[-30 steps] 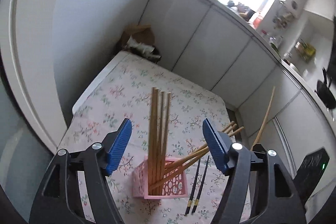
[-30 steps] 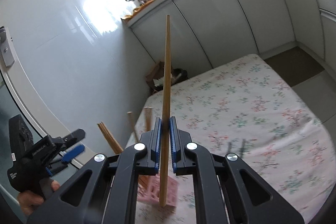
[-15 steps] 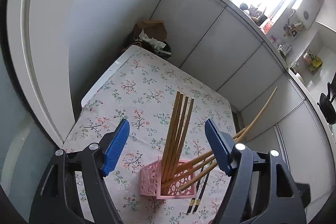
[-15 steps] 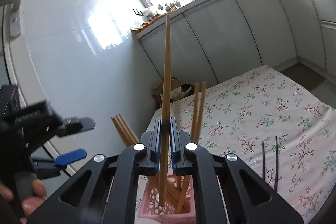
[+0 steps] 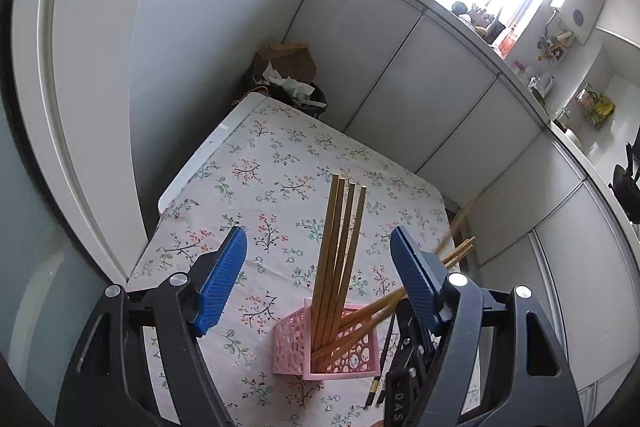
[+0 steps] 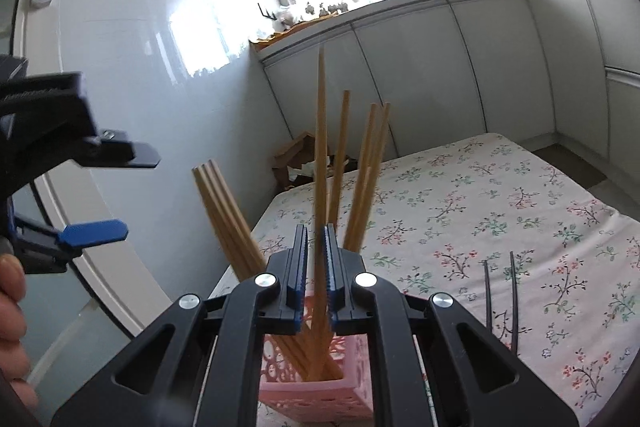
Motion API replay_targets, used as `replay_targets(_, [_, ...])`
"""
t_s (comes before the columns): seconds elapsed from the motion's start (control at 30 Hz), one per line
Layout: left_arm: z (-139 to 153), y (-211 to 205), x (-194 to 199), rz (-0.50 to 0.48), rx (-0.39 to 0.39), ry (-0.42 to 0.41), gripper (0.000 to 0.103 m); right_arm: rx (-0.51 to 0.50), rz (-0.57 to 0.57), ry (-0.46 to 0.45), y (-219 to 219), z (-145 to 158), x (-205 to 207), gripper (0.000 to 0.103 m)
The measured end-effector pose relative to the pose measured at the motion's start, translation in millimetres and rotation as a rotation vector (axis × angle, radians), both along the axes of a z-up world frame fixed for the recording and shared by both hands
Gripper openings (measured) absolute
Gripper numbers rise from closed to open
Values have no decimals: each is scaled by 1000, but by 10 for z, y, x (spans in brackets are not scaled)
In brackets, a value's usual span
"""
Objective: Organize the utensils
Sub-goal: 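Lower the right tool's chopstick into the pink basket and open the right tool, then pinch one black chopstick with the right tool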
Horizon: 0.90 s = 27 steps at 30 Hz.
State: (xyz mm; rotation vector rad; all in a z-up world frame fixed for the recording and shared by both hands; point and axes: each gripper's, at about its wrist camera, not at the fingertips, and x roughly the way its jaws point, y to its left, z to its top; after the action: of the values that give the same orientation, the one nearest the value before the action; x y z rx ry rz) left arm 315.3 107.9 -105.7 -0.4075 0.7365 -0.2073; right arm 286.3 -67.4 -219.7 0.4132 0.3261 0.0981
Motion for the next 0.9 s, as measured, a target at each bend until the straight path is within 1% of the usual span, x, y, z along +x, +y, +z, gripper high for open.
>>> replay_targets(0.07, [6,-3,4,-3,2,-4,71,45,29,21,-47,-1,24,8])
replay_targets(0.13, [6,-11,11,-5,6,-6,71,38,79,52,-44,9,4,9])
replay_targets(0.2, [-5,-25,16,-12,5,-2,71,68,107,95,-120,31,-26,9])
replay_targets(0.27, [-6,-54,13,-25,7,0,71,103,102,117,-280,102,-64,12])
replay_targets(0.3, [2,-82,6,-38,11,-4,71,115,91,124,-401,172,-83,16])
replay_targets(0.37, [12,-140,-8,-58,26,-11,71,113,65,155,-594,285,-74,18])
replay_targets(0.4, [13,-181,-16,-70,37,-13,71,112,51,186,-735,366,-49,18])
replay_targets(0.47, [6,-280,-28,-96,57,-12,71,122,35,221,-958,472,-38,19])
replay_targets(0.53, [-2,-372,-45,-121,66,-2,71,118,29,273,-1209,569,-40,24])
replay_targets(0.57, [4,-420,-63,-135,69,-2,71,105,27,298,-1272,582,-33,26])
replay_targets(0.6, [11,-468,-84,-150,76,-5,71,78,29,345,-1349,576,-14,28])
replay_targets(0.63, [26,-537,-118,-169,97,-14,71,56,38,392,-1405,541,3,29])
replay_targets(0.67, [41,-614,-154,-188,121,-23,71,32,44,457,-1467,453,37,29])
replay_targets(0.73, [41,-769,-218,-218,166,-23,71,10,34,543,-1554,272,68,29])
replay_targets(0.87, [-3,-1032,-359,-257,237,12,71,103,48,725,-1641,-241,170,29])
replay_targets(0.9, [-15,-1098,-410,-260,259,30,71,111,58,745,-1624,-318,191,29])
